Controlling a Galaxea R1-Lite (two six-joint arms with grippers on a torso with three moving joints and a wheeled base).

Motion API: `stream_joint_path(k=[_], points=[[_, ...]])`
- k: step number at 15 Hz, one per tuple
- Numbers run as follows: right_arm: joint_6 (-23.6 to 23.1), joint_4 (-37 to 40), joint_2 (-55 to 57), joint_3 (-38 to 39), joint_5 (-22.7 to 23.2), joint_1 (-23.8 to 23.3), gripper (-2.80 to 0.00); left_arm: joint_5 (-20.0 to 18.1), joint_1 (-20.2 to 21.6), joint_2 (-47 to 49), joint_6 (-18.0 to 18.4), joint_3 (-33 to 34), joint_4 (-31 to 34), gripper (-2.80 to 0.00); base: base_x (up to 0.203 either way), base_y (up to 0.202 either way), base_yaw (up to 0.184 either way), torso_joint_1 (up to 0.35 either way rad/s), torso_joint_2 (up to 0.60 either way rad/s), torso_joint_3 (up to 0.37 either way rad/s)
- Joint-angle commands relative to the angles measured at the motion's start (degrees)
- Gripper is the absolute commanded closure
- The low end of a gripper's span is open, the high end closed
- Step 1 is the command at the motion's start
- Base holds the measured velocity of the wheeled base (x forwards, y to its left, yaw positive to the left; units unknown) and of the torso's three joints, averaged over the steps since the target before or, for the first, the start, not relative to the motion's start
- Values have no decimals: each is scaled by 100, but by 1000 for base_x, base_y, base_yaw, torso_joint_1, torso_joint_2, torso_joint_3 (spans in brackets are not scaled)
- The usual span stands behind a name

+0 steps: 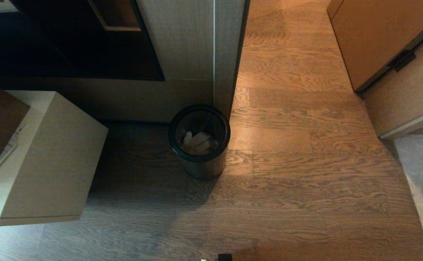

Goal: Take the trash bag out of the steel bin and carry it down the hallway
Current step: Place the outer trash can on the ground

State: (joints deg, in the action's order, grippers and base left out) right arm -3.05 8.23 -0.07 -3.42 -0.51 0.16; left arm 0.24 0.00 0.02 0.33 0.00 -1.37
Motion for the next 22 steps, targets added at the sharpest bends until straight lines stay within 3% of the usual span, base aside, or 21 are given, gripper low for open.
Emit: stream_joint_path(k=[1, 9, 18, 22], points=[[-3, 3, 7, 0, -2, 2, 0, 2, 0, -2, 2, 62, -13, 0, 0, 0, 0, 0, 0, 0], [-3, 7, 7, 0, -10, 2, 0, 11, 0, -2, -5, 62, -13, 0, 1, 9, -2, 0, 0, 0], [-3, 3, 7, 0, -4, 2, 0, 2, 0, -2, -15, 62, -13, 0, 0, 178, 1, 3, 2, 3], [-3, 12, 7, 0, 16, 2, 0, 2, 0, -2, -33, 62, -13, 0, 0, 19, 2, 0, -1, 1]])
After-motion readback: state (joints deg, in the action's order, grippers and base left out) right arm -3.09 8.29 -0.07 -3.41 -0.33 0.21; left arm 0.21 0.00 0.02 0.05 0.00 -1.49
